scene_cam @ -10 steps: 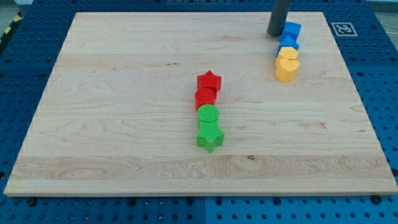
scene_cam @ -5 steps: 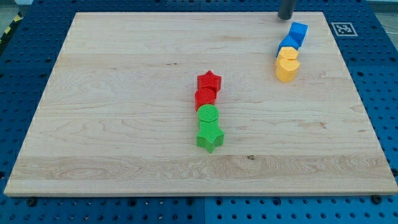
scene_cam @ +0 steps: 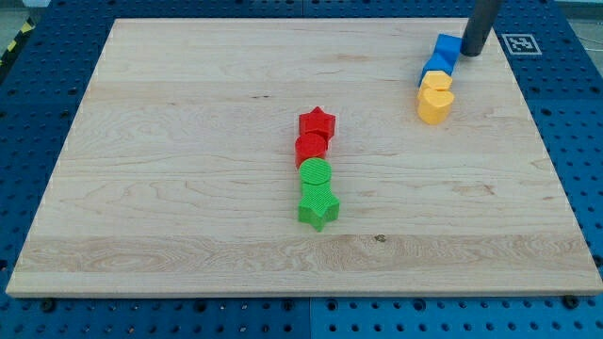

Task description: Push the blue cube into the blue triangle

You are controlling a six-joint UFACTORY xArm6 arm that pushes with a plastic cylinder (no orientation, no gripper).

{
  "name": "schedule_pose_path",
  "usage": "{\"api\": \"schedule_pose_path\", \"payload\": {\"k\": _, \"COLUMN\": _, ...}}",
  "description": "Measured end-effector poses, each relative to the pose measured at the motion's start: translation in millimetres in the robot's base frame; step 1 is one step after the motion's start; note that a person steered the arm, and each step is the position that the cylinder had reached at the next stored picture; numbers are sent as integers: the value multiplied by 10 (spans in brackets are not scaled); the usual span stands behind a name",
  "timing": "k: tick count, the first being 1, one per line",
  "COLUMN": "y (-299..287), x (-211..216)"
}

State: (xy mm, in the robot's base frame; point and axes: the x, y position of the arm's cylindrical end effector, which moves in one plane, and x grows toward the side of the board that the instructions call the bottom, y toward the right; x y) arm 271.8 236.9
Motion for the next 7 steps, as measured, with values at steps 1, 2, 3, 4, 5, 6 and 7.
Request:
{"api": "schedule_pose_path", "payload": {"k": 1, "y": -42, "x": 0}}
{"api": "schedule_pose_path", "payload": {"k": 2, "y": -64, "x": 0}}
{"api": "schedule_pose_path", "payload": {"k": 3, "y": -108, "x": 0}}
{"api": "schedule_pose_path", "payload": {"k": 4, "y": -144, "x": 0}}
{"api": "schedule_pose_path", "payload": {"k": 5, "y": -148, "x": 0}}
{"api": "schedule_pose_path", "payload": {"k": 6, "y": -148, "x": 1}}
{"api": "schedule_pose_path", "payload": {"k": 7, "y": -148, "x": -38}}
